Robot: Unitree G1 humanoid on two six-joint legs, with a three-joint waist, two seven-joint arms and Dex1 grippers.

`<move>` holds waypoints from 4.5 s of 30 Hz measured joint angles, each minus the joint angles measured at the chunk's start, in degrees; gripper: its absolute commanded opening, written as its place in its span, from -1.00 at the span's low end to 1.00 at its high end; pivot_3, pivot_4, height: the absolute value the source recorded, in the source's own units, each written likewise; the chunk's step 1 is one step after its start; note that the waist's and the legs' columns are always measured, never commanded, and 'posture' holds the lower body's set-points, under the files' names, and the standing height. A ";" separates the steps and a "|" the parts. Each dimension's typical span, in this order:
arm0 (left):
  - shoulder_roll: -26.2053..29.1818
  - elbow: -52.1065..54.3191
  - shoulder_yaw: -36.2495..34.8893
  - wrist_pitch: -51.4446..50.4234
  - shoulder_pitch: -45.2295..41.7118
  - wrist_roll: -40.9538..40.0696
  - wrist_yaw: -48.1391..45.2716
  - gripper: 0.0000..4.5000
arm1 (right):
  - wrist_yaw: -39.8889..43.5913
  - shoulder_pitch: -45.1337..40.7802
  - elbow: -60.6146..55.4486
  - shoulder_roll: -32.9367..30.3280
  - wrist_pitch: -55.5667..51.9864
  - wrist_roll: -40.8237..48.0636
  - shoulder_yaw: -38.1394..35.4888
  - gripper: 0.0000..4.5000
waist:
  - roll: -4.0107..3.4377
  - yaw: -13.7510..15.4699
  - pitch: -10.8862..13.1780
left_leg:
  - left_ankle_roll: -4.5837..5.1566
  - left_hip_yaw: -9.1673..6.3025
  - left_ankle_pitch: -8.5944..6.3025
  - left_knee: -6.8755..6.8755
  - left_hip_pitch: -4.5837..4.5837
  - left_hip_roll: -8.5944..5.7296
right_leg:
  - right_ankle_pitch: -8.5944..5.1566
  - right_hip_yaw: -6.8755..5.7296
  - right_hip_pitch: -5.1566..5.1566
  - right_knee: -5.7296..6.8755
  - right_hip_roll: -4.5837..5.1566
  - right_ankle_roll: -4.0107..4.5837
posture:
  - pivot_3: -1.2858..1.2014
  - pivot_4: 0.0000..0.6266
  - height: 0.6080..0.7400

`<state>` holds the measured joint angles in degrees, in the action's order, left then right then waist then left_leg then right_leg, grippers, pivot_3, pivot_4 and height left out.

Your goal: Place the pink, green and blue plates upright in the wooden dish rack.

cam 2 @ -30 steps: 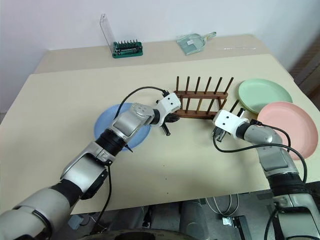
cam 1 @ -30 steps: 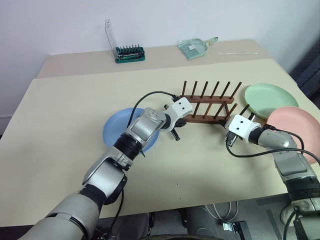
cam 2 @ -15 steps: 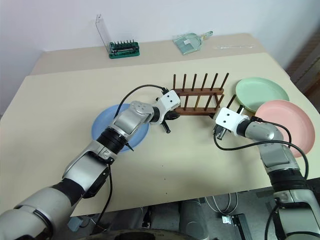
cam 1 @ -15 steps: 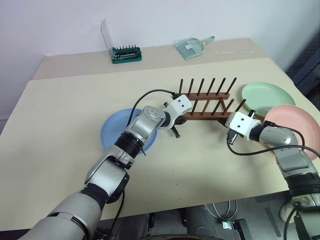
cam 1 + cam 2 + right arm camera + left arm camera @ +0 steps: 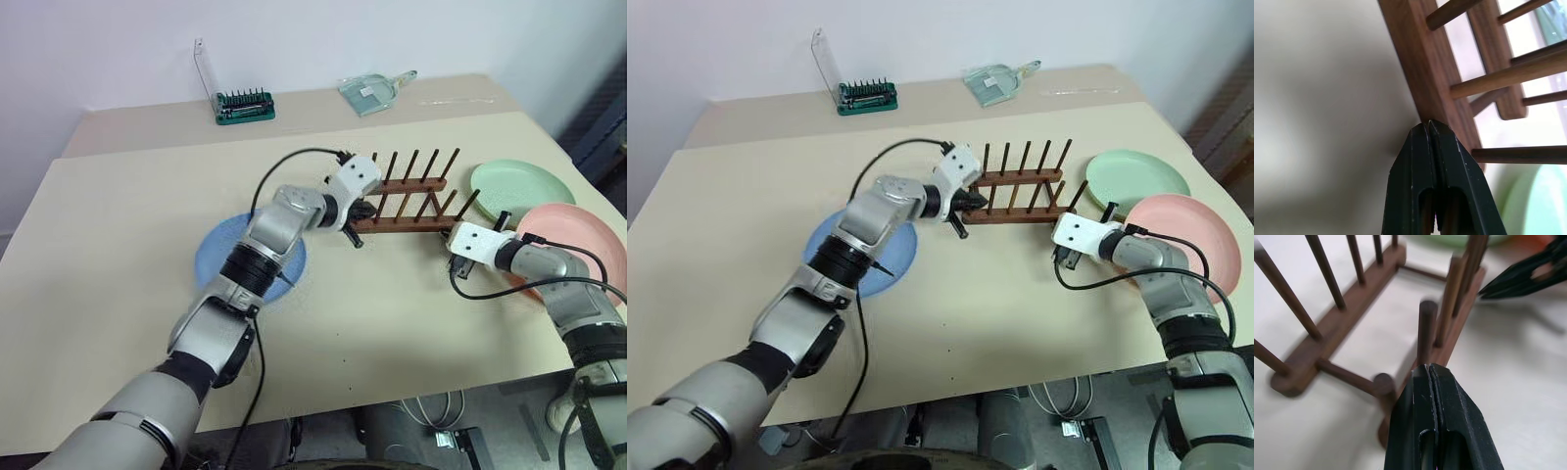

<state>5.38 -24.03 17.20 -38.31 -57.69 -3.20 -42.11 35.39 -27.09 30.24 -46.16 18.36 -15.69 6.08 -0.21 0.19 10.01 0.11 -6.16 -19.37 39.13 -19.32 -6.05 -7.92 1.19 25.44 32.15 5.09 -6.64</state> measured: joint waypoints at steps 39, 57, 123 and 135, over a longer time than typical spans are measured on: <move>24.04 17.22 -13.78 13.20 6.56 -22.05 -32.86 1.00 | 3.10 16.10 -39.95 -8.43 -56.88 41.04 -32.30 0.96 | -0.01 0.74 0.00 | 0.16 -0.02 -0.09 0.05 -0.10 -0.03 | 0.02 -0.07 0.04 0.03 0.08 0.03 | 0.03 -0.52 1.00; 24.72 17.50 -12.23 12.43 8.25 -26.11 -37.78 1.00 | 9.52 37.59 -46.68 -11.47 -66.15 39.46 -37.99 0.96 | 0.02 0.54 0.02 | 0.26 0.05 -0.15 0.09 -0.03 0.04 | 0.01 -0.03 -0.02 0.00 0.03 0.02 | 0.03 -0.52 1.00; 26.84 23.91 -12.44 1.23 10.05 -29.26 -30.61 1.00 | 41.70 -27.47 11.85 -4.29 -61.65 55.04 -26.88 -0.99 | 0.07 -0.90 0.06 | 0.20 0.01 -0.12 -0.02 -0.14 0.03 | 0.03 -0.07 0.14 0.02 0.05 0.05 | 0.03 -0.52 1.00; 27.87 24.82 -12.50 -0.05 10.04 -30.64 -30.45 1.00 | 48.07 -27.45 16.52 -4.94 -61.41 50.73 -24.05 -0.99 | 0.06 -0.90 0.06 | 0.18 0.01 -0.12 -0.02 -0.14 0.03 | 0.03 -0.07 0.16 0.02 0.07 0.04 | 0.03 -0.52 1.00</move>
<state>33.25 0.79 4.70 -38.36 -47.65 -33.84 -72.55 83.46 -54.54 46.76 -51.09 -43.05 35.05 -17.97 -0.15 -0.72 10.07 0.29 -6.15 -19.49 39.11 -19.46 -6.02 -7.89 1.12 25.61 32.17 5.16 -6.60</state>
